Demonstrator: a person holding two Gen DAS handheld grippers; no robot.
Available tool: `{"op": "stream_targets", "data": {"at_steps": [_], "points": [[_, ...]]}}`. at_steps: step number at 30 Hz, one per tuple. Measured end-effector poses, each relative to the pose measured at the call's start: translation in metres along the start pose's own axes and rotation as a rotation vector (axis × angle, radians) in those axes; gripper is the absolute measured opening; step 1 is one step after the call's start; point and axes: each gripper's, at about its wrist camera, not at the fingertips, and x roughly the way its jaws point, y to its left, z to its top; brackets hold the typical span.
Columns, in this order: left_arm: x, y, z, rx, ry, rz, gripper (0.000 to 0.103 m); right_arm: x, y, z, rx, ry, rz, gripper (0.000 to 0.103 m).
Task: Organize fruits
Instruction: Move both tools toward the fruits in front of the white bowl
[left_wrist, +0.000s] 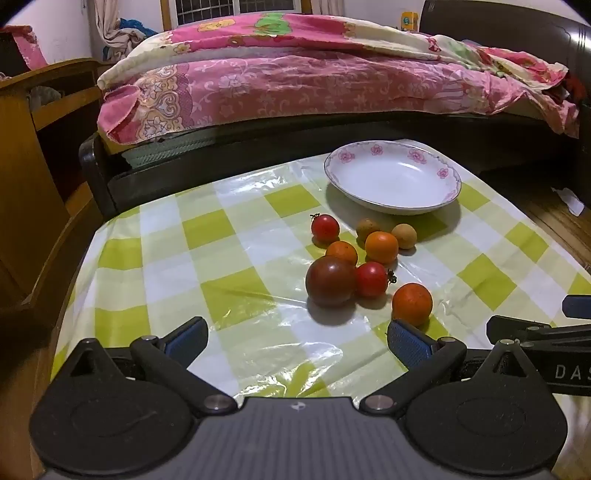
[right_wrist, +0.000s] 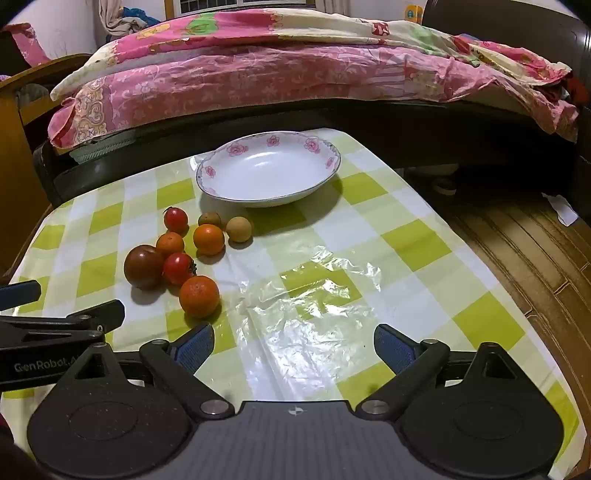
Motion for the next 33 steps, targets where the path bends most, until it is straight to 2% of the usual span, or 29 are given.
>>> {"op": "stream_targets", "data": {"at_steps": [21, 33], "points": [[0.0061, 0.0003, -0.0033, -0.030, 0.023, -0.024, 0.103, 0.0038, 0.0045, -0.0021, 0.011, 0.031, 0.012, 0.080], [0.0093, -0.0003, -0.0049, -0.032, 0.034, -0.033, 0.103, 0.0052, 0.0065, -0.0025, 0.024, 0.039, 0.025, 0.079]]}}
